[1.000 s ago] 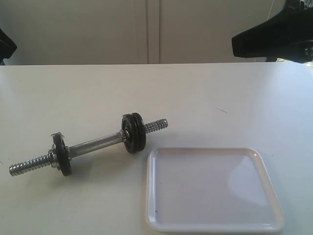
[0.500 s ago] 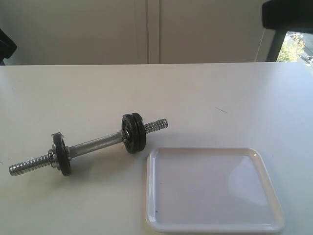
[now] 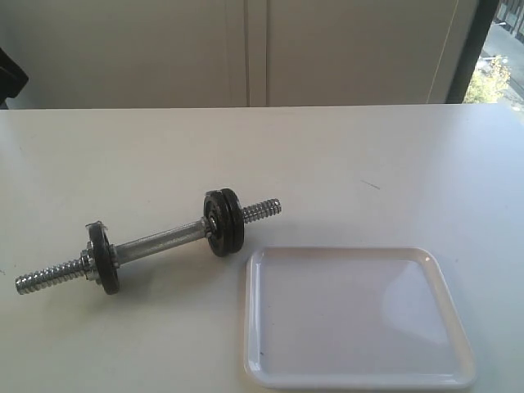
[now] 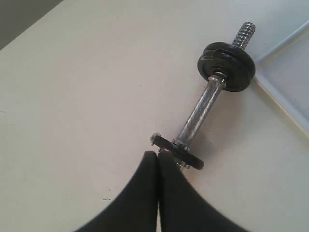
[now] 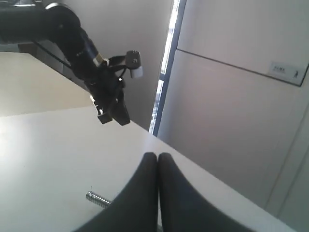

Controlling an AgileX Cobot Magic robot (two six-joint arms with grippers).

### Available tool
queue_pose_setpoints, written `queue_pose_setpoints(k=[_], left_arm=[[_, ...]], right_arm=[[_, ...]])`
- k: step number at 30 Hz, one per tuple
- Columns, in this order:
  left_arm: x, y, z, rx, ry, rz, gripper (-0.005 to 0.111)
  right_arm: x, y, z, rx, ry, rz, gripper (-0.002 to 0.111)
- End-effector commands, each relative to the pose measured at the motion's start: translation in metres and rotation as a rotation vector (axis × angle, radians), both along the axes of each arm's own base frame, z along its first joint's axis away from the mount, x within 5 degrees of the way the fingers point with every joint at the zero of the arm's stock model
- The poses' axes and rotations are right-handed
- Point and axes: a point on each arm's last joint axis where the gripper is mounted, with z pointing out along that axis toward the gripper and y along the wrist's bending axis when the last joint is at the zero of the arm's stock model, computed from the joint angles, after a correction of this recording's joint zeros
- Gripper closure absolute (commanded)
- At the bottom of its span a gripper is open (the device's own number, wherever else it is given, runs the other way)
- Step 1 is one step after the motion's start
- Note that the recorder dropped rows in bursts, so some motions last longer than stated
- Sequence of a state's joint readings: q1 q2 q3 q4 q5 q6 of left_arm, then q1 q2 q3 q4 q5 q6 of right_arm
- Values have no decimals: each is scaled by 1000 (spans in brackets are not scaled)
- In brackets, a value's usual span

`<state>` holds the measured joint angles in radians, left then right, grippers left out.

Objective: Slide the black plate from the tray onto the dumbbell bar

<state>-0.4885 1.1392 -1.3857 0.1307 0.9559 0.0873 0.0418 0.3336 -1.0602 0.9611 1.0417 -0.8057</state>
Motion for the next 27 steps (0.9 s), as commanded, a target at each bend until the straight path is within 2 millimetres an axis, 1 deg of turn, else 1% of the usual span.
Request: queue_pose_setpoints(k=[1,7,9,10,13,16,21,23,27], left_arm=[[-3,1,0,-7,1,5,107],[-3,1,0,-7,1,5,107],[-3,1,0,-7,1,5,107],[-3,1,0,-7,1,5,107],[-3,1,0,-8,-1,5,107],[-3,1,0,-8,-1,5,107],[-3,1,0,-8,-1,5,107],[-3,1,0,-8,-1,5,107],[-3,1,0,-8,-1,5,107]], right_arm=[[-29,-1,-5,8,-86,3,108],[-43,-2,-11,-17,-105,31,108],[-47,-4,-11,-5,-101,73,108],[-52,-5,-12,24,-73,105,108],[-51,-9,-17,54,-71,118,108],[-38,-11,-26,112,-44,77,108],[-2,-10,-53,175,80,16,108],[10,-11,-62,228,132,-12,108],[33,-15,-77,402,196,-75,108]])
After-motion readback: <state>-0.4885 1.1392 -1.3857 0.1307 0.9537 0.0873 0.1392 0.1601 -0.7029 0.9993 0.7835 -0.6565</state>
